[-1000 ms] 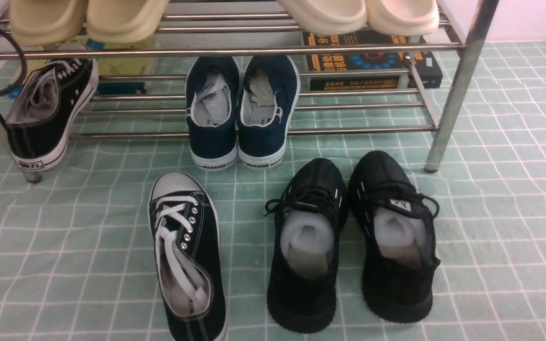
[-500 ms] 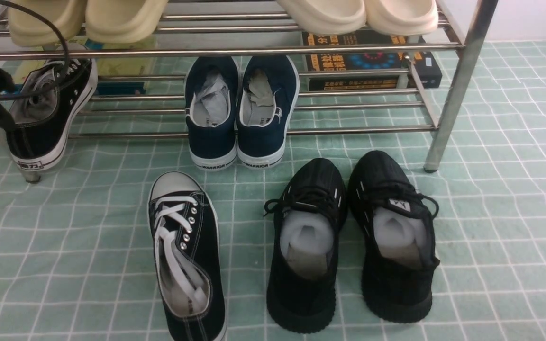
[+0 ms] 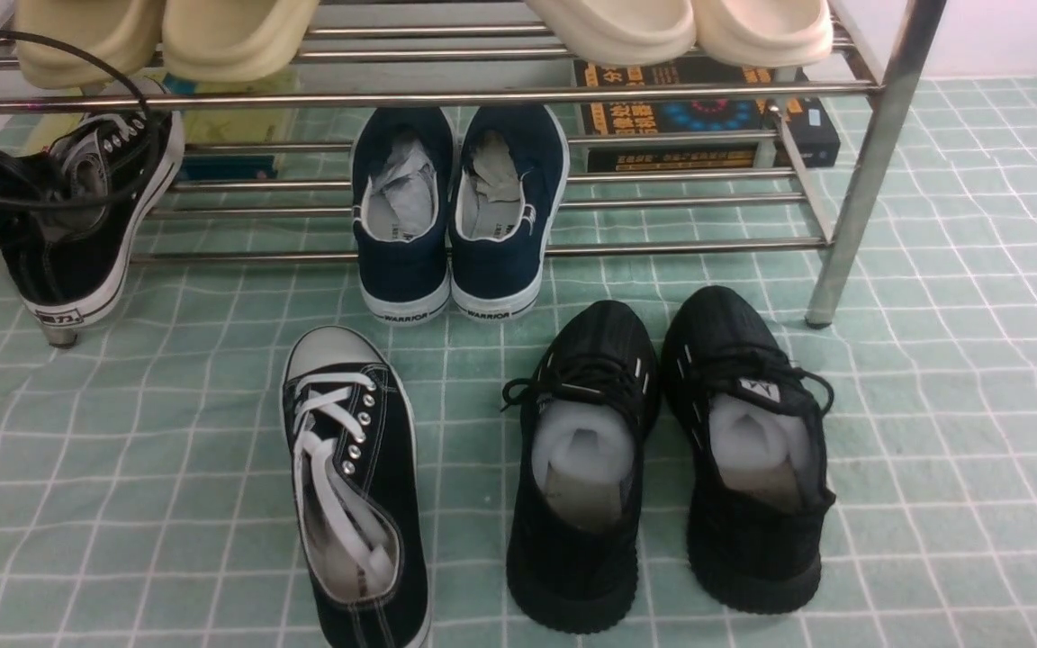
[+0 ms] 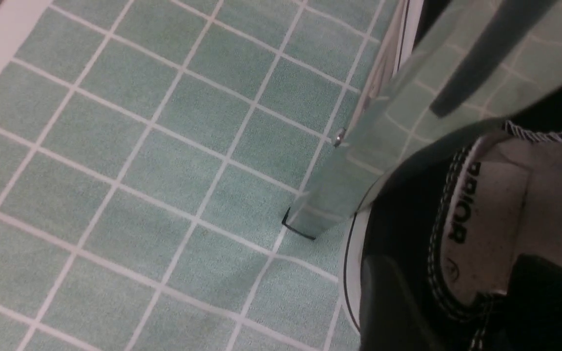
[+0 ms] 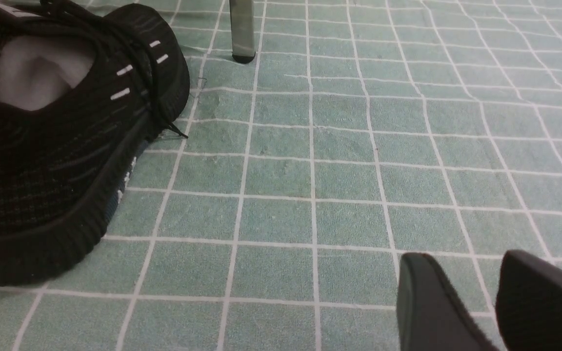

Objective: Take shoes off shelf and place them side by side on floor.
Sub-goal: 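Grasp the leftmost shoe on the bottom shelf of the shoe rack with the left gripper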

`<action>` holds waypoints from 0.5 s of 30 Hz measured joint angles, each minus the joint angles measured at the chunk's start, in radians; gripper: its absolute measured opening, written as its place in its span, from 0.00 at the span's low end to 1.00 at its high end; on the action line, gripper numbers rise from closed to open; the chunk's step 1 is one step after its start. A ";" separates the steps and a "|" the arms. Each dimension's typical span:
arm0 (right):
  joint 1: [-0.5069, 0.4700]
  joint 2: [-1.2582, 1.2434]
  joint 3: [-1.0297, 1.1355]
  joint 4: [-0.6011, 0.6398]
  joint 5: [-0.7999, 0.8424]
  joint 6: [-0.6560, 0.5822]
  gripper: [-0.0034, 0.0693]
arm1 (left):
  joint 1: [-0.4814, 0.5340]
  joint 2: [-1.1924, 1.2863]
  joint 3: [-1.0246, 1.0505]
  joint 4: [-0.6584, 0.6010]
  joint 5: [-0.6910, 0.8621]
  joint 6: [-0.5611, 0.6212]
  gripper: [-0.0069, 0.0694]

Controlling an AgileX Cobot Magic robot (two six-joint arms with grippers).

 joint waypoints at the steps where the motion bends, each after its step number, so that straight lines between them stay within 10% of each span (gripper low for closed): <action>1: 0.000 0.000 0.000 0.000 0.000 0.000 0.38 | 0.000 0.001 -0.001 -0.001 -0.001 0.000 0.54; 15: 0.000 0.000 0.000 0.000 0.000 0.000 0.38 | -0.001 -0.064 -0.002 -0.061 0.008 -0.061 0.57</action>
